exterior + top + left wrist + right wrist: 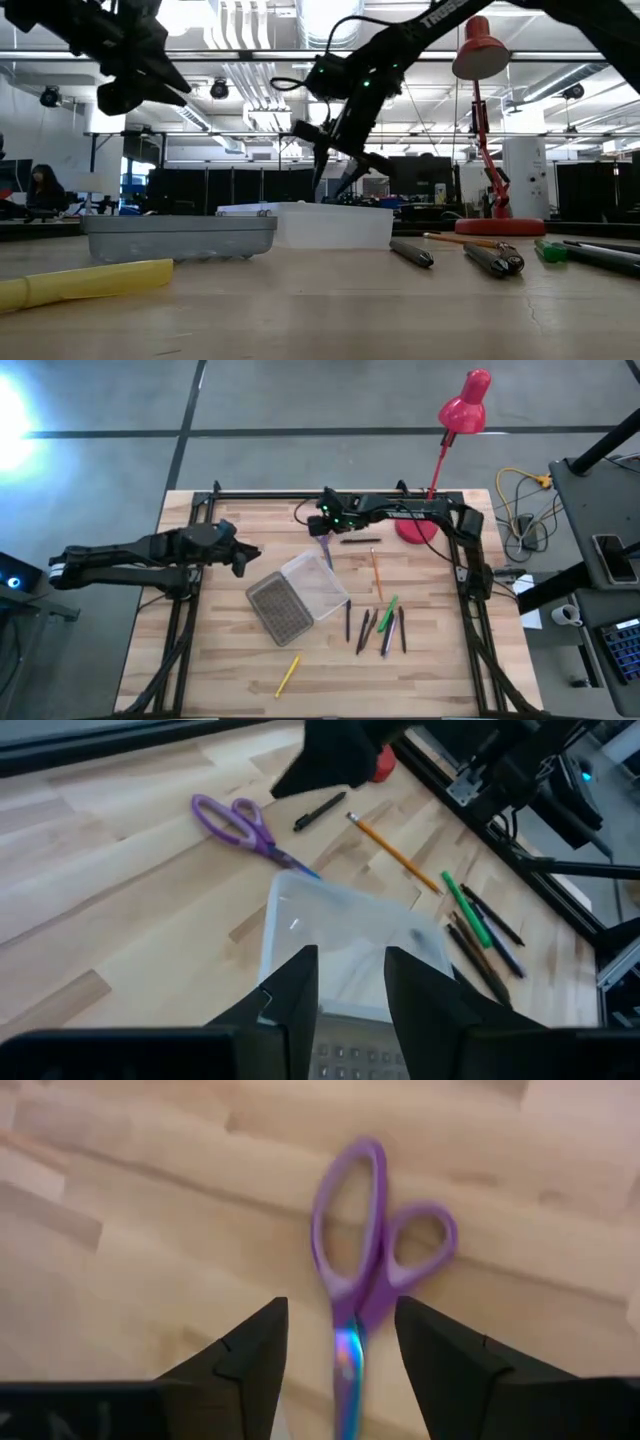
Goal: Pick & place school supplies into a supply box
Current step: Put the purple scissors into the gray supply box
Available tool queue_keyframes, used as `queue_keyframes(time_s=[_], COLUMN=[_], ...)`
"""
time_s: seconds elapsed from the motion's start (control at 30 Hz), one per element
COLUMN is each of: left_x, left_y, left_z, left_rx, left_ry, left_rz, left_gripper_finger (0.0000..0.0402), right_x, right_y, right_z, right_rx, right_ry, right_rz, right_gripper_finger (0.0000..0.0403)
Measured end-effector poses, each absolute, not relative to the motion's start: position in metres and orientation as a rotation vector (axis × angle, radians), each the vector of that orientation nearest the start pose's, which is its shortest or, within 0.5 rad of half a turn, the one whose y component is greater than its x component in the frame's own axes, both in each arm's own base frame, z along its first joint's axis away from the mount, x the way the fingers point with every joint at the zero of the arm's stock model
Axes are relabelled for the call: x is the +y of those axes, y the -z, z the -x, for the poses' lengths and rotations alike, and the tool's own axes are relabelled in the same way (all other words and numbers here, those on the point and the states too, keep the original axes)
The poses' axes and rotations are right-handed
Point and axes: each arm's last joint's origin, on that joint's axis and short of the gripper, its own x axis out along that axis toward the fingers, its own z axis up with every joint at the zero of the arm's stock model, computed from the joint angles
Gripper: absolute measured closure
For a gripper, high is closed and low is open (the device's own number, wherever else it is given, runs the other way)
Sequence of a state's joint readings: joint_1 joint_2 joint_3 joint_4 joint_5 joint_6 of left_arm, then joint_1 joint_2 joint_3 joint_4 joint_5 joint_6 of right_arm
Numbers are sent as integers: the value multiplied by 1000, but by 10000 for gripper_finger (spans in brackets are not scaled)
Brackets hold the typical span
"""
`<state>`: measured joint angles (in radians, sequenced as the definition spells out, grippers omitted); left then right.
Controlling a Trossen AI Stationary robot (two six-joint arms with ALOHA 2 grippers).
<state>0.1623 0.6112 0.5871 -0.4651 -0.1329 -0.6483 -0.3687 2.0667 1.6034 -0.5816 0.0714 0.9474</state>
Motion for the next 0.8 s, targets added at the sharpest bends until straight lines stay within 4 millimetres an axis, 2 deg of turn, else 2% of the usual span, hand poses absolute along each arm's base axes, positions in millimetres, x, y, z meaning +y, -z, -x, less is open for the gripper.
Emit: queue_keyframes(time_s=[0.13, 0.27, 0.4, 0.53, 0.63, 0.8], left_x=[25, 24, 23, 21, 20, 20], left_y=[-256, -253, -249, -245, -240, -232], left_z=[-128, -122, -113, -104, -100, -95], left_rx=[381, 379, 381, 355, 341, 321], left_ry=[-438, -430, -430, -422, -419, -420], left_rz=[631, 605, 603, 603, 608, 633], left_gripper_finger=[300, 300, 300, 300, 300, 300], right_x=[-167, -174, -181, -184, -185, -186], right_y=[-183, -180, -172, -164, -162, -161], right_z=[-426, -443, -451, -458, -464, -464], right_rx=[823, 821, 913, 1012, 1020, 1061], right_ry=[916, 951, 1029, 1055, 1048, 1098], right_rz=[-991, -971, -938, -910, -916, -875], right_gripper_finger=[243, 260, 269, 265, 254, 242])
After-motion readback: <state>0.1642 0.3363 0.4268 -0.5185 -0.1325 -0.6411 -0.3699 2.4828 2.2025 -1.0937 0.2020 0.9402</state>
